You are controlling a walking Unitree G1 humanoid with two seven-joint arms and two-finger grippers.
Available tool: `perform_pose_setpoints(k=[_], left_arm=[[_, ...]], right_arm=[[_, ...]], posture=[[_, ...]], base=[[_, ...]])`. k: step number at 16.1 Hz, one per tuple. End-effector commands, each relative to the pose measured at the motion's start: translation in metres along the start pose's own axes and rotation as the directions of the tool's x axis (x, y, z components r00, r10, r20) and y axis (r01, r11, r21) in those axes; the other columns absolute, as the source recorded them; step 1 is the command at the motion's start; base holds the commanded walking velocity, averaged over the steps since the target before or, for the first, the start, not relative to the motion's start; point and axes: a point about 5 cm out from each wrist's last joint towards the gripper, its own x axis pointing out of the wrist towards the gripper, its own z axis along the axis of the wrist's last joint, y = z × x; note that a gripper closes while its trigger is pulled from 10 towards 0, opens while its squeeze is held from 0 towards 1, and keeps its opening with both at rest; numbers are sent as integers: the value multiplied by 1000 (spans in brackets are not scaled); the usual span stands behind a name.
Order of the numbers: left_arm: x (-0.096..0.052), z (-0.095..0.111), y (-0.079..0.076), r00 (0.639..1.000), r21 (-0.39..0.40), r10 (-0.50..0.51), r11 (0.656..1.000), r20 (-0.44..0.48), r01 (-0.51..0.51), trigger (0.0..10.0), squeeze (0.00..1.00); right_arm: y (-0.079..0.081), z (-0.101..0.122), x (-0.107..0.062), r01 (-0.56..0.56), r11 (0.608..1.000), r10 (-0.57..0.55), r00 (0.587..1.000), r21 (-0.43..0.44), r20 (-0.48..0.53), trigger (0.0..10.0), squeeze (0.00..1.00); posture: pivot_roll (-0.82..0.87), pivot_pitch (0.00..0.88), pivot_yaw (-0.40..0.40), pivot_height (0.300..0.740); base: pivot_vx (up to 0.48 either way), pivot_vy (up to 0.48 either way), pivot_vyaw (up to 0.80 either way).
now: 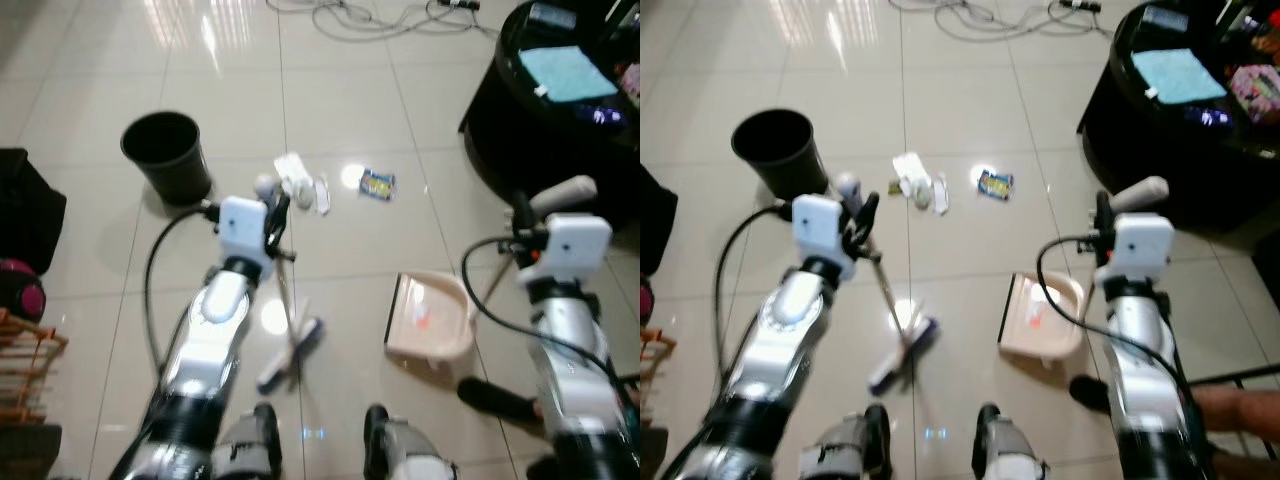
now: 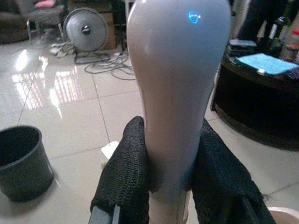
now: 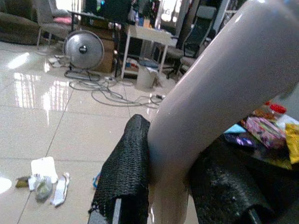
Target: Sweep floor
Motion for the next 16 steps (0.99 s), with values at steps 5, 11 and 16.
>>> perform_pose_setpoints(k=[5,11,16], left_arm=[[-27,4,7,999,13,4,1000,-36,-3,10000,0],[-30,-10,2,996,-4,30,1000,-88,-31,10000,0],[-15,-12,-7,996,1,-23,1000,-83,23,10000,0]], right_arm=[[-2,7,-22,-13,1000,14,989,7,-149,10000,0],[-22,-13,-29,105,982,-139,964,-154,-225,10000,0],[-36,-33,-23,111,965,-165,960,-237,-225,10000,0]], posture=[[-5,132,-63,740],[-1,123,-62,740],[28,153,-21,740]], base=[[0,0,0],[0,0,0],[0,0,0]])
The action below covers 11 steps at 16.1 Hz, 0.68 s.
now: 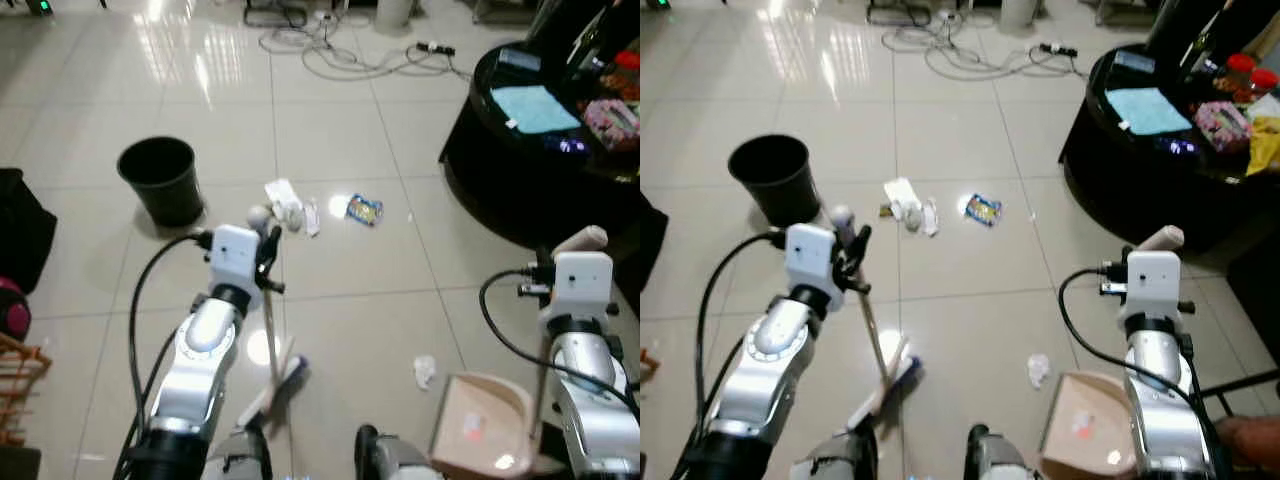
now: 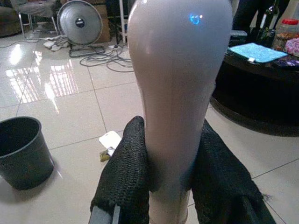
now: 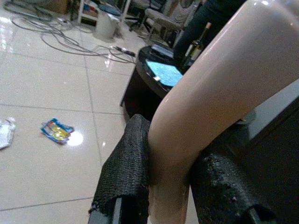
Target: Sweep floor
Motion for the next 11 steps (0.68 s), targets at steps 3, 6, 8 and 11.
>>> perform_pose_setpoints(k=[3,6,8,11], left_arm=[[7,12,-8,998,17,-33,999,59,32,10000,0],[7,17,-6,996,17,-27,1000,86,25,10000,0],[7,19,-3,995,23,-13,1000,98,11,10000,0],[4,19,3,995,15,8,1000,98,-10,10000,0]], right_arm=[[-19,-8,11,85,991,-82,996,-99,33,10000,0],[-17,-12,19,98,995,-96,994,-26,57,10000,0],[-8,-14,22,72,997,-73,994,11,84,10000,0],[19,-19,23,15,999,-19,997,52,81,10000,0]], posture=[[51,165,-4,740],[79,187,4,740],[95,196,11,740],[101,207,23,740]], base=[[0,0,0],[0,0,0],[0,0,0],[0,0,0]])
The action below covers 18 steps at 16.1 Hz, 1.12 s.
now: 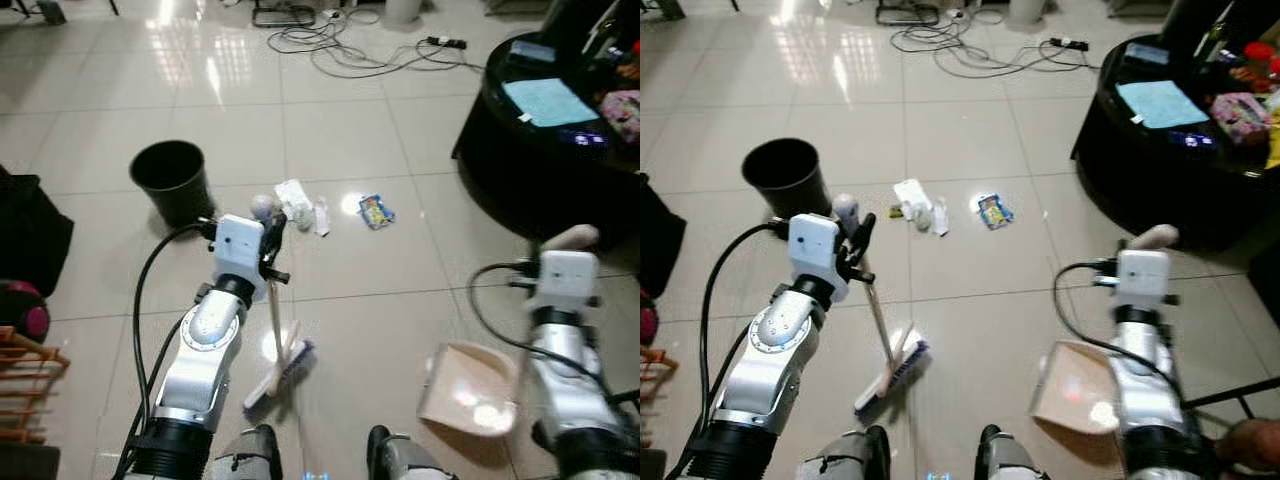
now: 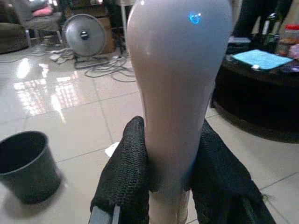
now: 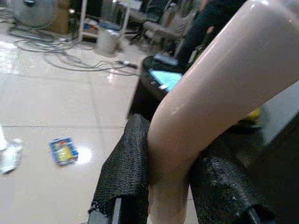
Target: Sweep floor
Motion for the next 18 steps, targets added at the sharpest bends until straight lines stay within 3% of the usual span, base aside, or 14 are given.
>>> perform_pose_setpoints(k=[1,3,4,8,13,18], left_arm=[[0,8,1,999,4,5,1000,40,-5,10000,0],[0,9,-2,999,5,-7,1000,43,7,10000,0],[1,13,-4,998,6,-20,1000,55,20,10000,0],[0,17,2,998,9,-15,1000,67,15,10000,0],[-2,19,6,997,5,-5,1000,74,5,10000,0],[-3,21,9,997,18,-14,1000,72,13,10000,0]], right_arm=[[1,-2,-1,-10,1000,10,1000,-19,1,10000,0],[10,-7,-2,-25,999,25,1000,-28,-6,10000,0],[6,-7,-2,3,1000,-3,1000,-22,13,10000,0],[-36,4,-4,114,993,-111,989,-31,101,10000,0],[-92,10,-17,175,972,-148,975,-158,167,10000,0],[-102,-16,-33,179,960,-166,983,-217,77,10000,0]], posture=[[101,207,23,740],[125,221,40,740],[128,227,45,740],[120,244,57,740],[122,260,77,740],[152,265,100,740]], base=[[0,0,0],[0,0,0],[0,0,0],[0,0,0],[0,0,0],[0,0,0]])
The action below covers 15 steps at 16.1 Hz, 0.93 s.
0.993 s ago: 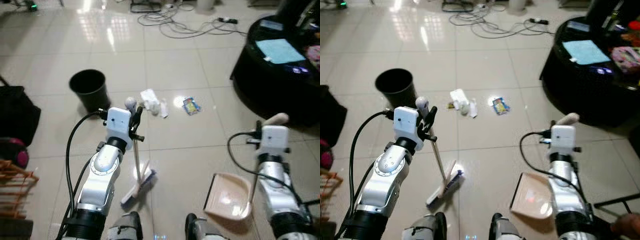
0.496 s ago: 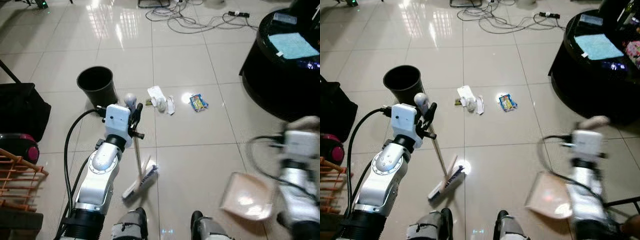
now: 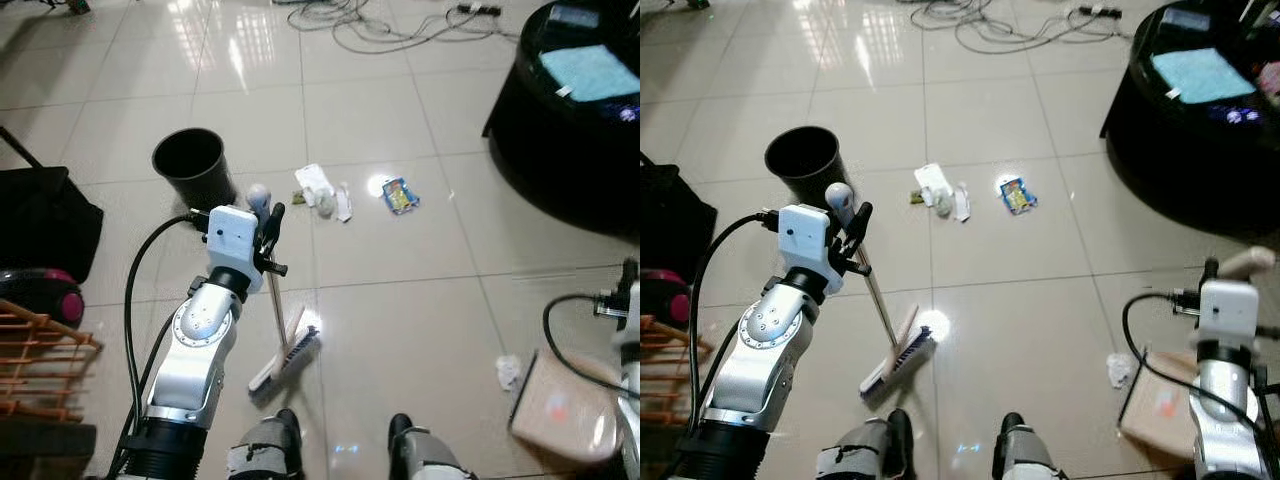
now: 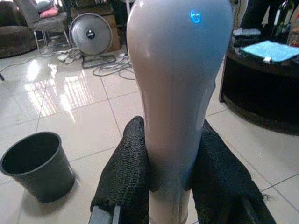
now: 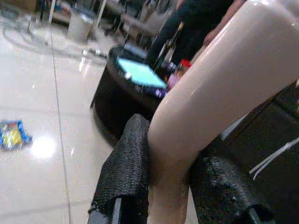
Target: Sweep floor
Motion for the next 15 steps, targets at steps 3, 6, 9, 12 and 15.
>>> perform_pose_setpoints(k=[3,6,9,12,15], left_arm=[[-1,8,6,1000,15,4,1000,25,-4,10000,0],[-1,8,3,1000,14,-5,1000,24,5,10000,0],[-1,9,3,1000,12,-6,1000,25,6,10000,0],[0,9,2,1000,8,-3,1000,30,3,10000,0],[1,11,2,999,4,2,1000,41,-3,10000,0]], right_arm=[[-10,-12,-11,30,999,-31,999,-37,-34,10000,0],[-5,-16,-10,40,999,-40,998,-4,-52,10000,0],[7,-11,-7,33,999,-32,999,38,-32,10000,0],[22,-4,-2,43,992,-41,999,116,-14,10000,0],[48,8,-1,-19,985,14,999,171,31,10000,0]], posture=[[154,267,108,740],[163,267,113,740],[163,266,114,740],[163,260,112,740],[163,254,105,740]], base=[[0,0,0],[0,0,0],[0,0,0],[0,0,0],[0,0,0]])
